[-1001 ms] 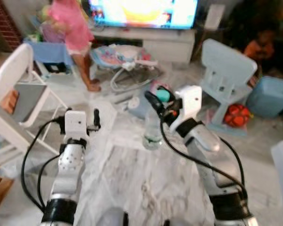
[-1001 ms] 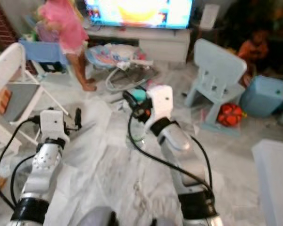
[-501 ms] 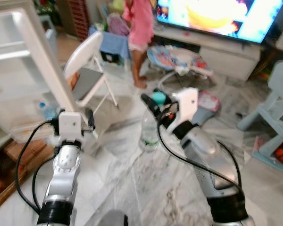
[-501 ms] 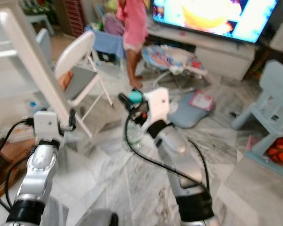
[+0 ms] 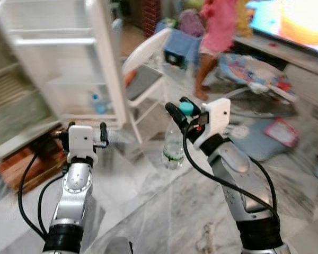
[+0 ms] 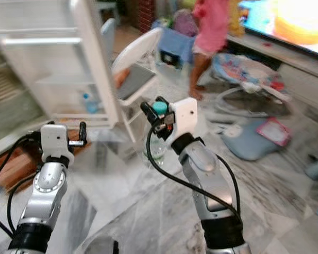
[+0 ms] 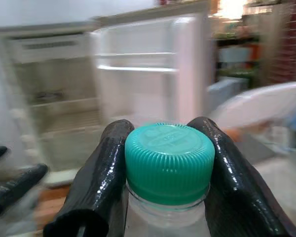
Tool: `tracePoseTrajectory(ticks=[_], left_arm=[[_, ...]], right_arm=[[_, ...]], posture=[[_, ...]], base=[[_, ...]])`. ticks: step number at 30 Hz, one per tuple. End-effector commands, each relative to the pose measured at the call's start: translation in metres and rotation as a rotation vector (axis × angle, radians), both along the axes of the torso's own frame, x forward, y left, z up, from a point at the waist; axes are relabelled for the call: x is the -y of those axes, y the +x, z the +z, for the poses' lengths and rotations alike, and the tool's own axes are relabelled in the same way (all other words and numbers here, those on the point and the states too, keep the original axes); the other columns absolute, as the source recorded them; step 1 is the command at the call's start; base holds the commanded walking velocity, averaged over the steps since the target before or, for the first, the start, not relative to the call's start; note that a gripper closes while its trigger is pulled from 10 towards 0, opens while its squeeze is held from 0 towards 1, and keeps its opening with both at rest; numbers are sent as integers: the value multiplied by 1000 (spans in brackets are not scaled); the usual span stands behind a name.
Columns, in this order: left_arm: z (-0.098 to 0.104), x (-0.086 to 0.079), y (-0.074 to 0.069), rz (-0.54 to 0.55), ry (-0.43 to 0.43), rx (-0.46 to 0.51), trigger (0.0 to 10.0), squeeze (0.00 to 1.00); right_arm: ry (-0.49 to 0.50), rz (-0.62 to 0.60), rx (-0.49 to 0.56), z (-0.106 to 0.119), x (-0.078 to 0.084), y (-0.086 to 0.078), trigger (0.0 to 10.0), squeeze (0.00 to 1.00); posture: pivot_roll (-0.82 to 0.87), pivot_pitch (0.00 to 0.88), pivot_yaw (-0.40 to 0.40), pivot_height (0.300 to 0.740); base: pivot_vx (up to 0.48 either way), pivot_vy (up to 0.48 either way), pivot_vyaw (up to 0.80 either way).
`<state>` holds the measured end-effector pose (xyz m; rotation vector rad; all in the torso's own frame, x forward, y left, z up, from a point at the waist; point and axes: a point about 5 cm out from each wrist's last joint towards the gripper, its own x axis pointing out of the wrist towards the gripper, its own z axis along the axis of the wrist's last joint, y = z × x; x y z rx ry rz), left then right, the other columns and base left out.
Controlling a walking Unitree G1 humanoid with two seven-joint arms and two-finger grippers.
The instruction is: Restocking fridge
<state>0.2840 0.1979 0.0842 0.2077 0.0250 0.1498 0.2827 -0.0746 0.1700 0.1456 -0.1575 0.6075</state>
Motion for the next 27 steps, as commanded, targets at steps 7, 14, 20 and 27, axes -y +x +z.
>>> tracePoseTrajectory(ticks=[7,14,20,27], left_arm=[[6,2,4,-18,26,19,10000,0],[3,-3,4,15,30,3,10000,0],[3,-3,4,21,37,4,10000,0],[5,-2,3,-15,55,25,10000,0]], right_arm=[[11,-22,41,8,5,2,10000,0],[11,-24,45,9,6,2,10000,0],[8,-20,48,9,6,2,10000,0],[17,-16,59,11,4,3,10000,0]], posture=[[79,28,-16,740],[73,34,-18,740],[73,32,-20,740],[73,30,-20,740]], base=[[0,478,552],[0,464,0],[134,420,0],[329,309,0]])
